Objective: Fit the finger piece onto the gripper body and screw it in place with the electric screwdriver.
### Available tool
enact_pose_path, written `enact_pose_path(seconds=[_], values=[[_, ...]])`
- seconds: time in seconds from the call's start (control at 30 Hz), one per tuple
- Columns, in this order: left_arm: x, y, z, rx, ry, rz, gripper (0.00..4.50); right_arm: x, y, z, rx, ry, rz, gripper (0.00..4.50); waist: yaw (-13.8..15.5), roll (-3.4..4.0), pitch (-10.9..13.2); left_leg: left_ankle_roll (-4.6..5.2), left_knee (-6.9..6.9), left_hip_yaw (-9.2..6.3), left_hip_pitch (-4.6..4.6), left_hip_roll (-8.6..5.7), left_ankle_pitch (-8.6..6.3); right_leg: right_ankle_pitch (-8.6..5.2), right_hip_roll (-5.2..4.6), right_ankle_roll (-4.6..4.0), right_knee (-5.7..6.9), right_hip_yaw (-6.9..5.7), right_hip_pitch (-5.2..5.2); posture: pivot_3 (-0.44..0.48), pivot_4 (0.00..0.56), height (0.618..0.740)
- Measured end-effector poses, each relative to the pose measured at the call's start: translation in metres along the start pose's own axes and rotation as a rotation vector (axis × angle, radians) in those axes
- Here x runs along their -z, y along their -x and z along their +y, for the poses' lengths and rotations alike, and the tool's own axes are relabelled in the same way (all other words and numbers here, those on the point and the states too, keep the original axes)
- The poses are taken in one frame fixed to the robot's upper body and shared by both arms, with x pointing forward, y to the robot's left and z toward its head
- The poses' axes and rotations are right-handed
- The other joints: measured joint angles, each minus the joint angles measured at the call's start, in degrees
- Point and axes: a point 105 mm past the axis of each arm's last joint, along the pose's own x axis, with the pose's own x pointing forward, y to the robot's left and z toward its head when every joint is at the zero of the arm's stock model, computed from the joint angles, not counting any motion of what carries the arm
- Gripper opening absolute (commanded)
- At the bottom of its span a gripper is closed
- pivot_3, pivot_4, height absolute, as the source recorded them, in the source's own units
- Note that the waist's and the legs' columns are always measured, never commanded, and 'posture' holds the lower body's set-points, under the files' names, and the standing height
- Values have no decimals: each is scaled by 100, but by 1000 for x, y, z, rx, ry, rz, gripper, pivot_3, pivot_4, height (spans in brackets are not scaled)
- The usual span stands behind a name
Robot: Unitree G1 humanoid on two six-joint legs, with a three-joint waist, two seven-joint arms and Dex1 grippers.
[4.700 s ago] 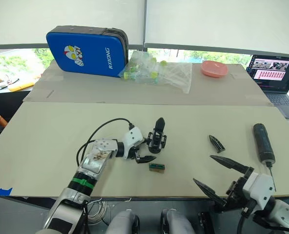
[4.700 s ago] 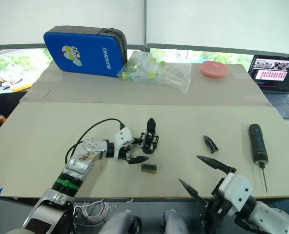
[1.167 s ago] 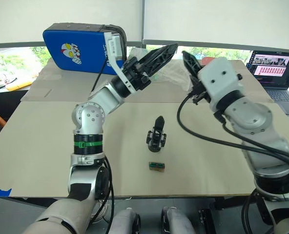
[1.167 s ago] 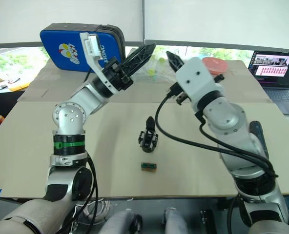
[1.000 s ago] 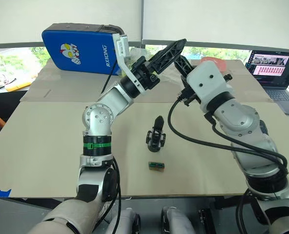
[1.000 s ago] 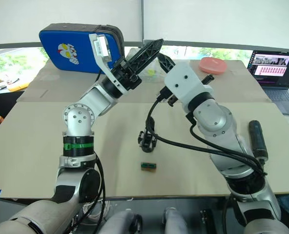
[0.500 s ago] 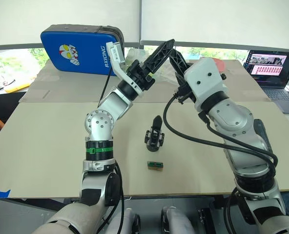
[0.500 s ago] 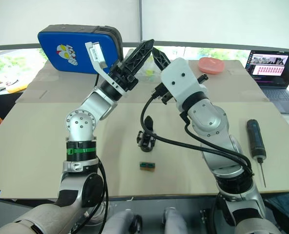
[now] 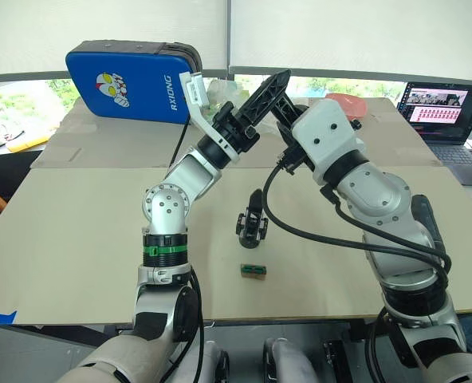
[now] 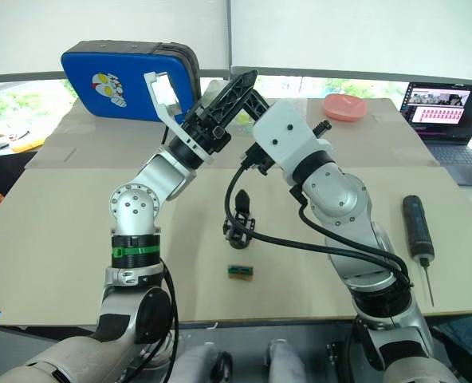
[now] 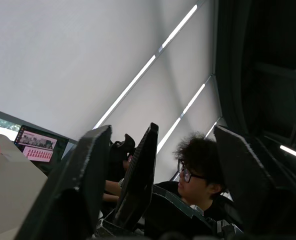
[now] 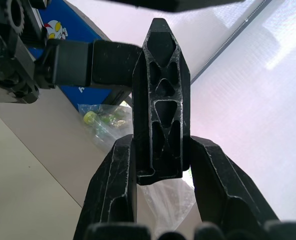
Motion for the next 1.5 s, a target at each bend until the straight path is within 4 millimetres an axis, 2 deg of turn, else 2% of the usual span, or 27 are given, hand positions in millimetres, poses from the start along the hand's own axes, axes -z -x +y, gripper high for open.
enact_pose_path(seconds=[0.1, 0.13, 0.3, 0.37, 0.53, 0.6, 0.67, 0.77, 0.83, 0.93, 1.03, 1.13, 1.17, 1.23, 1.3, 1.5], values=[[-3, 1, 3, -20, -9, -17, 261, -5, 1, 0, -1, 8, -27, 1113, -4, 0, 0, 0, -1, 0, 1, 0, 0, 0, 1, 0, 0, 1, -1, 0, 150, 740], [-7, 4, 4, -15, -17, -25, 0, -9, 2, 2, -13, 5, -45, 1113, -9, 0, 0, 0, -2, 0, 1, 2, 0, 0, 2, 0, 0, 2, -1, 0, 150, 740], [-5, 7, 5, -12, -4, -28, 0, -8, 2, 4, -25, 2, -44, 1113, -1, -1, 1, 0, -1, 0, 2, 1, 0, 0, 0, 0, 0, 4, 1, 0, 150, 740], [-5, 7, 5, -12, 1, -30, 0, -9, 2, 4, -23, -7, -49, 2149, -1, -1, 1, 0, -2, 0, 2, 0, 0, 0, 0, 0, 0, 4, 1, 0, 150, 740], [-2, 3, -2, 28, 56, -44, 0, -5, 7, -7, -30, -55, -51, 3895, 25, -2, 1, 3, -2, 0, 1, -3, -1, 0, -4, 0, -6, 4, 2, 0, 150, 740], [-12, 4, -1, 28, 37, -59, 0, 0, 15, -18, -59, -64, -47, 4470, 11, -4, 2, 5, -2, 0, 0, -3, 0, 0, -3, 0, -6, 1, 2, 0, 150, 740], [-30, 8, 0, 36, -16, -65, 0, -1, 25, -28, -130, -89, -66, 4470, -1, -4, 3, 7, -5, 0, 4, 0, 0, 0, 1, 0, -7, -5, 3, 0, 150, 740], [-52, 15, -4, 105, -109, -2, 0, -1, 43, -36, -316, -254, -56, 4470, -26, -6, 4, 16, -7, 1, 6, 11, -2, 1, 10, -3, -10, -12, 5, 0, 150, 740], [-53, 21, -11, 185, -143, 112, 0, -4, 54, -36, -465, -378, -26, 4470, -33, -5, 5, 24, -8, 3, 4, 18, -6, 0, 10, -7, -11, -11, 4, 0, 150, 740], [-40, 33, -22, 302, -143, 315, 0, -16, 70, -25, -692, -540, 21, 4470, -25, -5, 5, 69, -8, 3, 4, 25, -34, -4, -20, -13, -15, 1, 5, 0, 150, 740], [-19, 47, -27, 370, -81, 522, 0, -22, 74, -10, -837, -676, 81, 4470, -22, -5, 5, 72, -8, 3, -1, 24, -37, -2, -28, -15, -31, 11, 2, 0, 150, 740], [-1, 56, -31, 423, -44, 659, 0, -22, 74, 5, -923, -768, 154, 4470, -19, -5, 5, 70, -8, 3, -12, 25, -37, 0, -33, -17, -35, 16, -6, 0, 150, 740], [4, 57, -31, 433, -43, 685, 0, -22, 74, 12, -960, -796, 172, 4470, -7, -5, 5, 65, -9, 3, -13, 24, -36, 1, -36, -18, -35, 16, -7, 0, 150, 740], [13, 59, -32, 447, -55, 742, 0, -22, 75, 26, -1030, -845, 207, 4470, 2, -5, 5, -1, -10, 3, -19, 23, -40, 3, -42, -20, -36, 16, -12, 0, 150, 740], [20, 59, -33, 462, -44, 764, 0, -22, 73, 36, -1060, -866, 232, 4470, 0, -5, 5, -8, -11, 3, -25, 21, -38, 4, -48, -19, -37, 16, -16, 0, 150, 740], [24, 61, -33, 472, -43, 789, 0, -29, 67, 43, -1086, -910, 241, 4470, -12, -5, 5, 4, -16, 3, -28, 18, -43, 6, -50, -16, -44, 14, -20, 0, 150, 740]])
